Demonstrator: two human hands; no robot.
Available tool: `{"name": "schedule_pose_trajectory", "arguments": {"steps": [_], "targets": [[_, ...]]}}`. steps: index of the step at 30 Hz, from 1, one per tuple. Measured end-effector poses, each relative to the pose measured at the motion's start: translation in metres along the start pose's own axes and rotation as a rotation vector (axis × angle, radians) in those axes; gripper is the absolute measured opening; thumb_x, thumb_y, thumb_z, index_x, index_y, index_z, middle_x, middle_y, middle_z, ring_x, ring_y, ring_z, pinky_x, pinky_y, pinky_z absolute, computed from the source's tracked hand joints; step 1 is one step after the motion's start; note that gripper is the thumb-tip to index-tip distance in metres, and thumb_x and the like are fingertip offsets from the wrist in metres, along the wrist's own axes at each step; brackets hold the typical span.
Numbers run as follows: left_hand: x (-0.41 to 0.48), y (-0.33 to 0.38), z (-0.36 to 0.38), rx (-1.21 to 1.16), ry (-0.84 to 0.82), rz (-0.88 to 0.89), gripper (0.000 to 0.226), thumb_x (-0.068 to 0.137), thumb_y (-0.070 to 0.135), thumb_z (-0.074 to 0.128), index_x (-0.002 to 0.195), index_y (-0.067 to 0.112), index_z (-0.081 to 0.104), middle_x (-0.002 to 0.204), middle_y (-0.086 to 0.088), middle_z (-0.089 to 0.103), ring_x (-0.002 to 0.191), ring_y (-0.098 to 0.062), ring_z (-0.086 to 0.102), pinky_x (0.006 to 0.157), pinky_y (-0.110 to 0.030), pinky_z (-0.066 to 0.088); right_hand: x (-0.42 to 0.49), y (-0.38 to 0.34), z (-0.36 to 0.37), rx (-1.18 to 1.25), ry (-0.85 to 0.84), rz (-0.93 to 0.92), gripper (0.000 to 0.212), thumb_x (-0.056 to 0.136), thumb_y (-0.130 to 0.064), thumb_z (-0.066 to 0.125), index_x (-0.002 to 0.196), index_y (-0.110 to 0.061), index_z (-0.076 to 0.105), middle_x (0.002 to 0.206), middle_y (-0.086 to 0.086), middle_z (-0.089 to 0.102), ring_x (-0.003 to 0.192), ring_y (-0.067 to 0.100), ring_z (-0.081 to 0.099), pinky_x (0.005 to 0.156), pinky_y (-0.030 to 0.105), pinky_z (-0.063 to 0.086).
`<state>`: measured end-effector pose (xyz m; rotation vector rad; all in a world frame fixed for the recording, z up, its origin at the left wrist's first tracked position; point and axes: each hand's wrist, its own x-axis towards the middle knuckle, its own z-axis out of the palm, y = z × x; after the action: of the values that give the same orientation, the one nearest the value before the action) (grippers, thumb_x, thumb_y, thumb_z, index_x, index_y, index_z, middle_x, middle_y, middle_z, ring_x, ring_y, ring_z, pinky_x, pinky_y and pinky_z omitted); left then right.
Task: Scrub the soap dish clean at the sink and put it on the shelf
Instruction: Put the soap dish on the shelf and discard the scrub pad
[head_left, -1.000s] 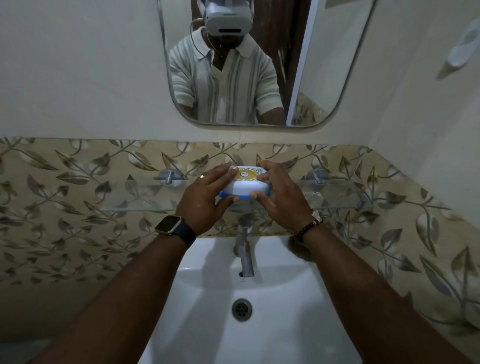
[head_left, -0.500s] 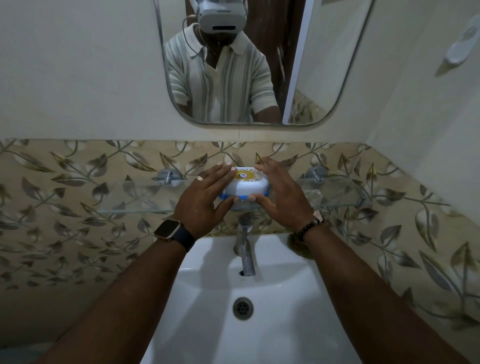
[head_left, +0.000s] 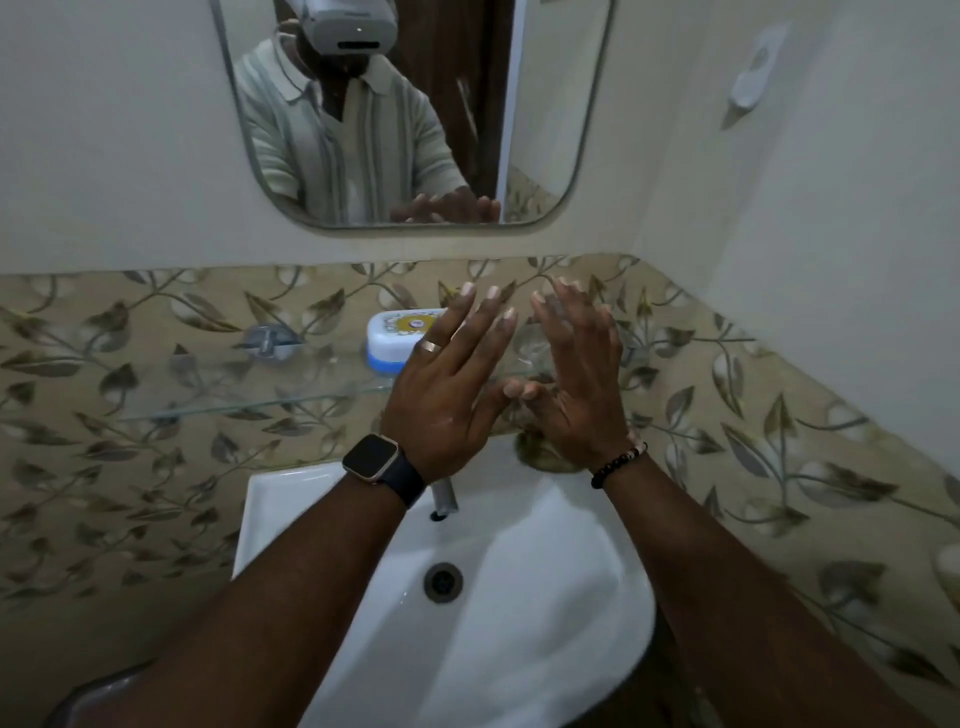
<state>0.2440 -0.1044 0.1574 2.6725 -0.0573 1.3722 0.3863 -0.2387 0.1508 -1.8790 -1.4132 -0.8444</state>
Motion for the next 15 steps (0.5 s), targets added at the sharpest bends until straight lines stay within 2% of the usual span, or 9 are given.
{"name": "schedule_pose_trajectory", "arguments": {"steps": [5, 9, 12, 15], "targets": [[-0.016, 0.03, 0.033, -0.077, -0.063, 0.016, 0.064, 0.098, 0.028, 0.061, 0.152, 0.006, 0.036, 0.163, -0.012, 0.029, 0.154, -0.03, 0.016, 0.121, -0.046, 0.026, -0.049, 0.023, -0.023, -0.109, -0.042, 0.088, 0.082, 0.093, -0.07, 0.025, 0.158, -0.019, 0.024, 0.166, 0.011, 0.017, 0.154, 0.032, 0.013, 0.116, 0.063, 0.019], [-0.039, 0.048, 0.062, -0.107, -0.177, 0.013, 0.058, 0.104, 0.034, 0.048, 0.153, 0.006, 0.035, 0.165, -0.01, 0.025, 0.154, -0.023, 0.016, 0.122, -0.036, 0.025, -0.092, 0.04, -0.028, -0.199, -0.159, 0.146, 0.088, 0.091, -0.071, 0.038, 0.16, -0.02, 0.015, 0.168, 0.01, 0.009, 0.155, 0.031, 0.008, 0.116, 0.063, 0.019], [-0.049, 0.053, 0.083, -0.151, -0.255, -0.007, 0.058, 0.106, 0.042, 0.034, 0.154, 0.009, 0.032, 0.165, -0.008, 0.024, 0.154, -0.019, 0.015, 0.117, -0.035, 0.032, -0.114, 0.052, -0.023, -0.204, -0.214, 0.186, 0.091, 0.091, -0.074, 0.033, 0.16, -0.019, 0.011, 0.169, 0.008, 0.006, 0.156, 0.03, 0.007, 0.117, 0.063, 0.019], [-0.054, 0.05, 0.102, -0.158, -0.338, -0.058, 0.061, 0.106, 0.047, 0.03, 0.156, 0.015, 0.026, 0.167, -0.002, 0.017, 0.155, -0.014, 0.009, 0.115, -0.033, 0.032, -0.128, 0.064, -0.012, -0.169, -0.253, 0.229, 0.093, 0.092, -0.073, 0.035, 0.16, -0.014, 0.009, 0.169, 0.008, 0.006, 0.156, 0.03, 0.007, 0.117, 0.063, 0.019]]}}
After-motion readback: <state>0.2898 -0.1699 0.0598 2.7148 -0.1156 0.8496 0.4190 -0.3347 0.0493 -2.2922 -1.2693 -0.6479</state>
